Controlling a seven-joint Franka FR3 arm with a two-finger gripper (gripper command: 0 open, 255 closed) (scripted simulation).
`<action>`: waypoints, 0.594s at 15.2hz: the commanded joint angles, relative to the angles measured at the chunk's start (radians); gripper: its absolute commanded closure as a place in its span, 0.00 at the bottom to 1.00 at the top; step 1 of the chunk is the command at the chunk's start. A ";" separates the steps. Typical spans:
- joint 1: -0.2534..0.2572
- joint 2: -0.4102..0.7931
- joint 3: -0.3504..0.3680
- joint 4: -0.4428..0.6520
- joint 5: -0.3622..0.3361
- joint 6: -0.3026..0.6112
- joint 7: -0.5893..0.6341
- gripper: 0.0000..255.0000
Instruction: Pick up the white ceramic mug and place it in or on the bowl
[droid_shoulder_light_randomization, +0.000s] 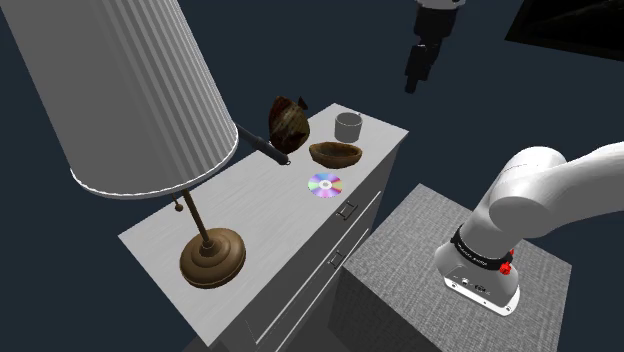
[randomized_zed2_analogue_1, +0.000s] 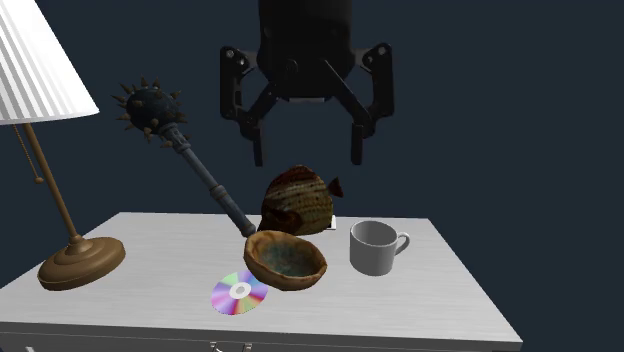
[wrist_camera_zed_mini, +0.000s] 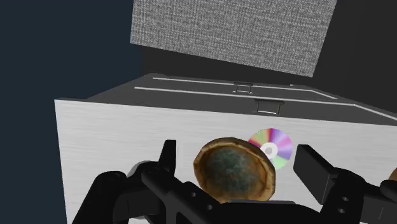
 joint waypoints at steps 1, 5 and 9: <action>0.000 0.000 0.000 0.000 0.000 0.000 0.000 0.00; -0.004 0.085 -0.015 -0.044 -0.010 0.142 -0.002 0.00; -0.008 0.190 -0.030 -0.065 -0.017 0.282 -0.005 0.00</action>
